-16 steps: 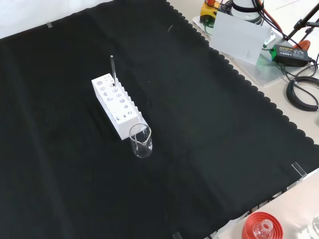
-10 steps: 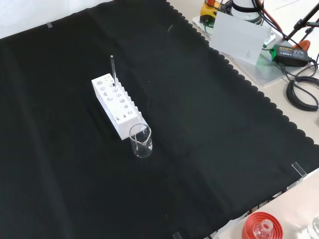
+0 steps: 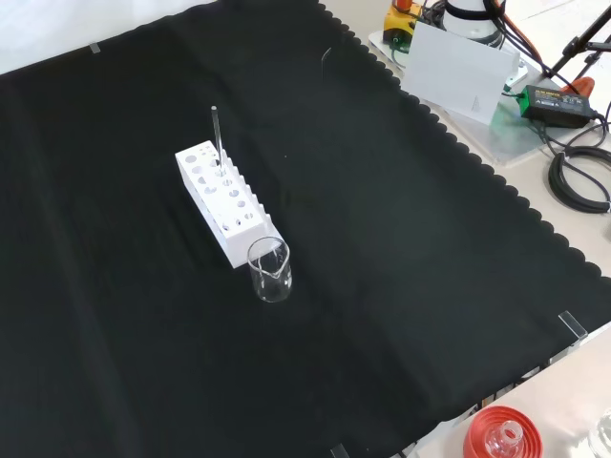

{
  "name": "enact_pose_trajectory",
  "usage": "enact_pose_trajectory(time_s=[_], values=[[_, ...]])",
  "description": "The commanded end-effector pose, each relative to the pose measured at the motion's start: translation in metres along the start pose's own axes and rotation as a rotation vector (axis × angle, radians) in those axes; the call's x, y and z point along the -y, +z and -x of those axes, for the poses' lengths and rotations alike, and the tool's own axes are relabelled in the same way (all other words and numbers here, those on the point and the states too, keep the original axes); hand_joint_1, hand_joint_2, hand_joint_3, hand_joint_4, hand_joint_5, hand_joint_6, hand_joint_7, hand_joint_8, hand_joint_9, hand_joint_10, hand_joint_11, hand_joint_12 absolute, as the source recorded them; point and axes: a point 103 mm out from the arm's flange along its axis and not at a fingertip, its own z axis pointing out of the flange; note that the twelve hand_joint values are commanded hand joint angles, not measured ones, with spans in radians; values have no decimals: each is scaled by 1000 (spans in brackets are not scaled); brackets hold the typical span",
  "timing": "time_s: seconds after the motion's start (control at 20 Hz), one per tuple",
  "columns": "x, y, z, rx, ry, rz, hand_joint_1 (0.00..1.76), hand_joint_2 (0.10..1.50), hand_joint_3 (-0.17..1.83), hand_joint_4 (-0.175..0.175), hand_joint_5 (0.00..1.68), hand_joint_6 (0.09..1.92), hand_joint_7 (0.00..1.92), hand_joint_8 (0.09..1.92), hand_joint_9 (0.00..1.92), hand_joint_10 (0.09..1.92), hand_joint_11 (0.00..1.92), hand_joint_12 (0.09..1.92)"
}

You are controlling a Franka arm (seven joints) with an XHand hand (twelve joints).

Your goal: Take the glass rod from the white test tube rack.

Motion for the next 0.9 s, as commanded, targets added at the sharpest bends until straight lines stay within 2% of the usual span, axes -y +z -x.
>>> enact_pose_trajectory(time_s=[0.05, 0.15, 0.2, 0.5, 0.75, 0.9], values=[[18, -5, 8, 32, 42, -8, 552, 746, 528, -22, 55, 87, 0, 329, 0, 739, 0, 1367], [16, -5, 3, 56, 55, -20, 551, 746, 528, -22, 57, 87, 0, 333, 0, 753, 0, 1369], [17, -4, 7, 43, 64, -20, 551, 746, 528, -22, 57, 87, 0, 334, 0, 757, 0, 1370], [15, -7, -6, 47, 33, -14, 550, 747, 526, -17, 69, 87, 0, 381, 0, 821, 0, 1373], [12, -10, -8, 45, 22, -12, 552, 745, 529, -9, 102, 87, 0, 538, 16, 909, 0, 1432], [6, -13, -17, 45, 10, -17, 556, 743, 535, -6, 126, 87, 0, 616, 42, 925, 1, 1489]])
